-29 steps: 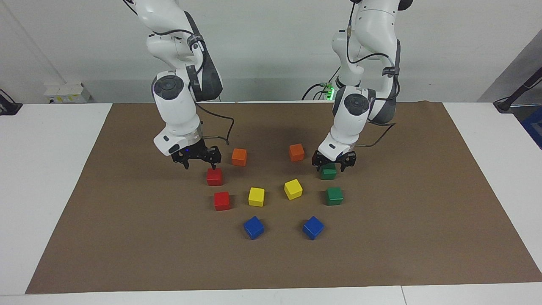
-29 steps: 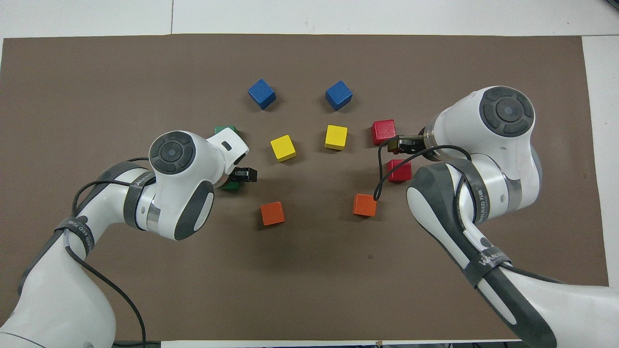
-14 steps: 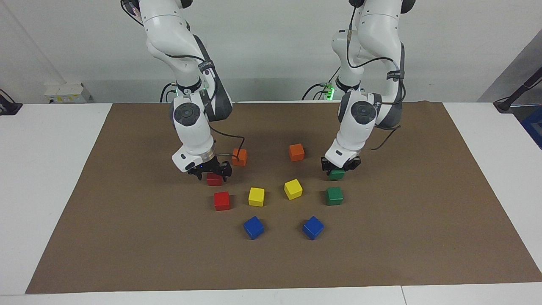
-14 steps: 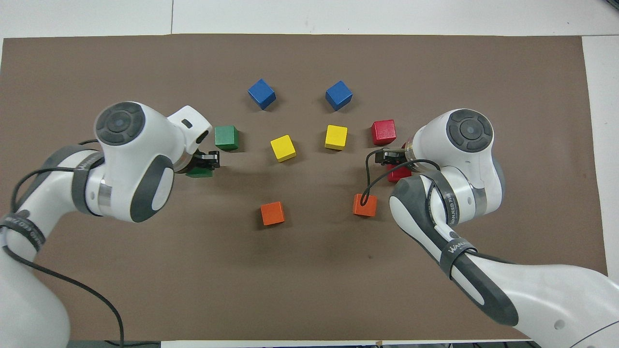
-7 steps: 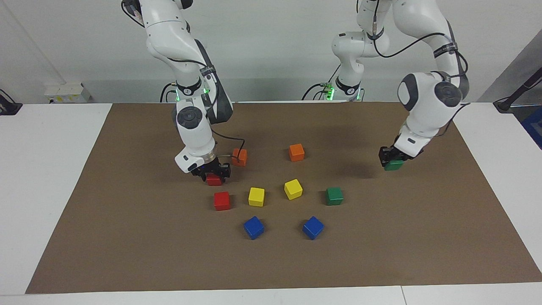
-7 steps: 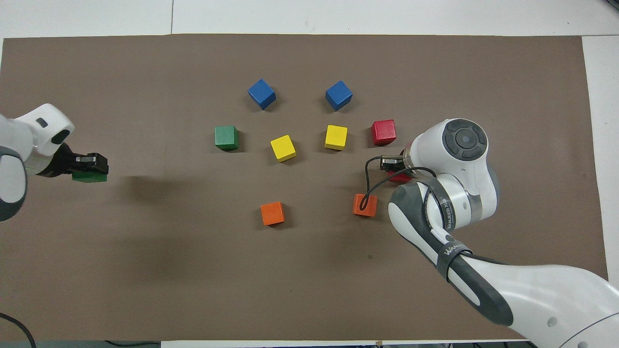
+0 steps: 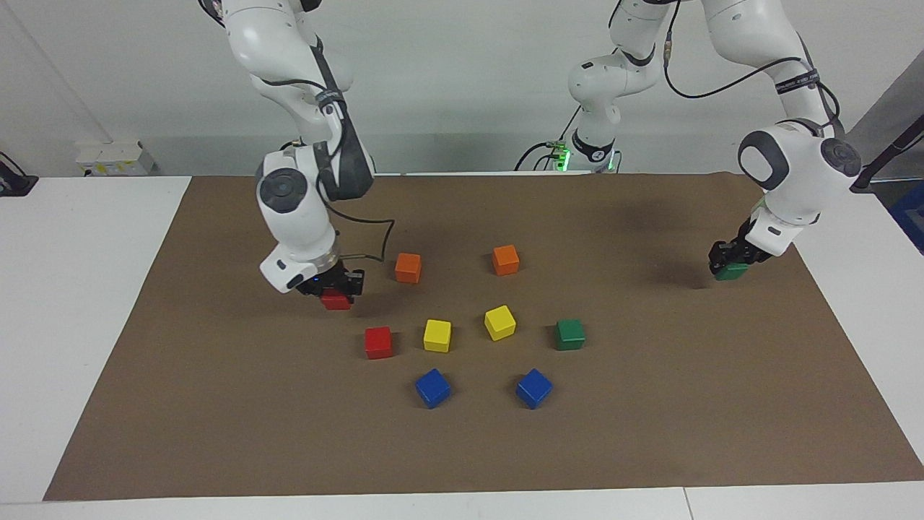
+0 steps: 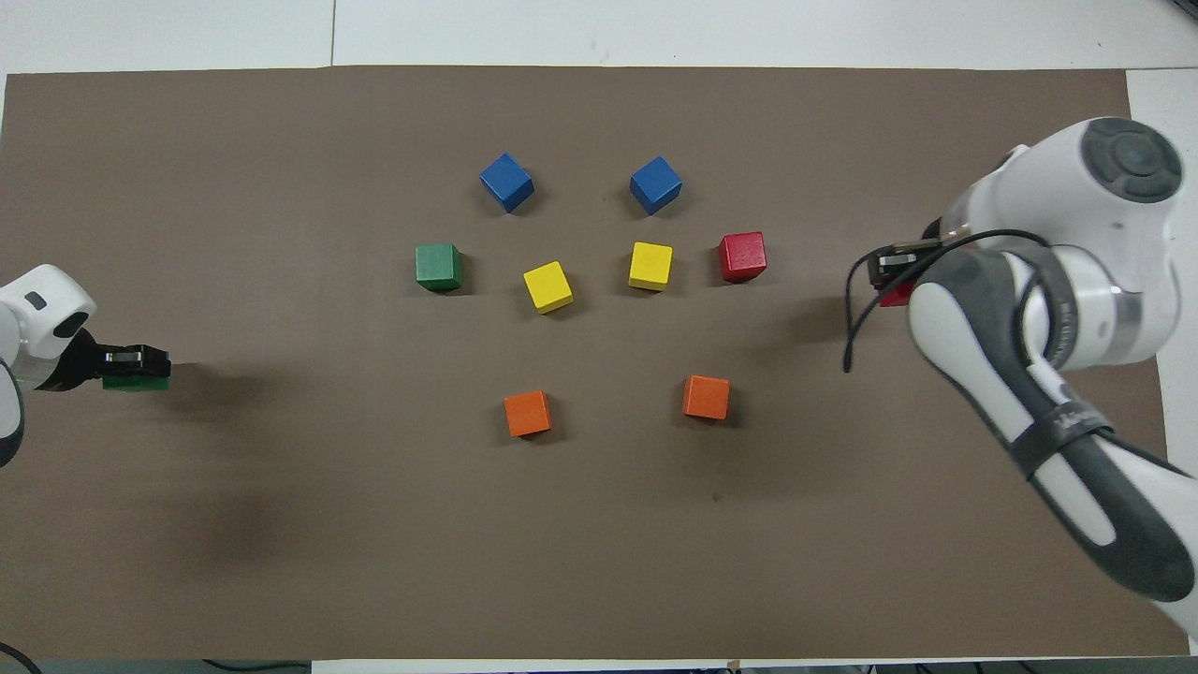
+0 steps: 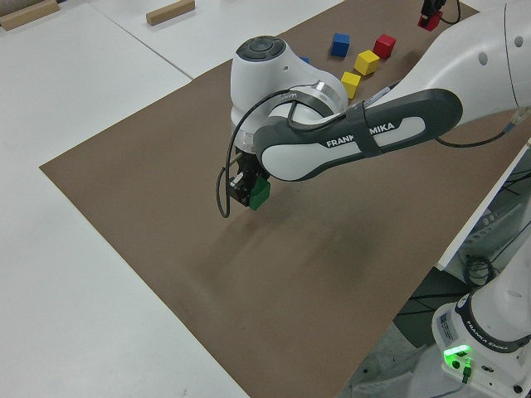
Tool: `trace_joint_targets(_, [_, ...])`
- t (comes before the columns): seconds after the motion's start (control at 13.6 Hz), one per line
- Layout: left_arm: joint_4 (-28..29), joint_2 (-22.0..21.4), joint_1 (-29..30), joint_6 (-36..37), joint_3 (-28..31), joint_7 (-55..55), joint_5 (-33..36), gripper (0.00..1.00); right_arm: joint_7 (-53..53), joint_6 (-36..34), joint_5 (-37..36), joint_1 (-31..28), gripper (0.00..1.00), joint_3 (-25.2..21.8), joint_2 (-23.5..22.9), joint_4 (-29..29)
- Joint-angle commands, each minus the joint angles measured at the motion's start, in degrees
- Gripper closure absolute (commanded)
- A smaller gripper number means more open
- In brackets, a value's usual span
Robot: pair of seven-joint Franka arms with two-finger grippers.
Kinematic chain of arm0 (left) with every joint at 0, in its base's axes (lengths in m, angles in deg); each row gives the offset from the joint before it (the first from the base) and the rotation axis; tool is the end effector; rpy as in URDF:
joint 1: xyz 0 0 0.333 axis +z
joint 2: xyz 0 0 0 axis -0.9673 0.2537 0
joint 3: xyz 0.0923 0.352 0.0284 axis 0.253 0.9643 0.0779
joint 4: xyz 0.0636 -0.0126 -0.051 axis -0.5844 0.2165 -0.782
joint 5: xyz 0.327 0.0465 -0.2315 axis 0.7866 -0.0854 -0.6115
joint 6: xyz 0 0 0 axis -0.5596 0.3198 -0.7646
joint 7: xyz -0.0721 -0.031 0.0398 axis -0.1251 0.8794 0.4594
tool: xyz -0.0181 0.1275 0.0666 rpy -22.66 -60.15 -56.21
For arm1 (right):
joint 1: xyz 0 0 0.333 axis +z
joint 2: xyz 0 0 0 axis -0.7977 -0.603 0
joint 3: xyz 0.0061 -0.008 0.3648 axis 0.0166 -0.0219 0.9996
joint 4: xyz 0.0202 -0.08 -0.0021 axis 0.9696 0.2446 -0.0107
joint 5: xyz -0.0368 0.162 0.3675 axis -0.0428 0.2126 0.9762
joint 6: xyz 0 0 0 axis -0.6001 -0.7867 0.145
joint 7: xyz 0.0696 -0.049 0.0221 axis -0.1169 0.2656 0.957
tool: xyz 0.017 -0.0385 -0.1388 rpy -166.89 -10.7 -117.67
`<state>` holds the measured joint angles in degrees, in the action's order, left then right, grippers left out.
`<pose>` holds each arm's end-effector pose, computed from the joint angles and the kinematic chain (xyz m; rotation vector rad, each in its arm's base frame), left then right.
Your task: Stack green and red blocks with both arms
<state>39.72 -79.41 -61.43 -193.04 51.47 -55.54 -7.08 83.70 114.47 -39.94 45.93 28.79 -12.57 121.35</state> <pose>0.5379 0.1300 0.3372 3.1205 -0.0560 -0.0429 0.6321 -0.0167 0.3837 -3.1266 -0.0724 0.0444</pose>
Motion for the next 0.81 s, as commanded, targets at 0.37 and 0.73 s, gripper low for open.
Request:
trace_joint_targets(0.37, [5.81,-0.68,0.63,-8.27,-0.51,3.45,0.29,1.0,6.41,7.09,-1.64,-7.79,1.0,0.56,-1.58,3.26])
trace_joint_targets(0.73, [6.16,-0.06,0.72,-9.42,-0.42,5.02,0.29,1.0,6.41,9.21,-1.64,-7.87,1.0,0.56,-4.05,3.27])
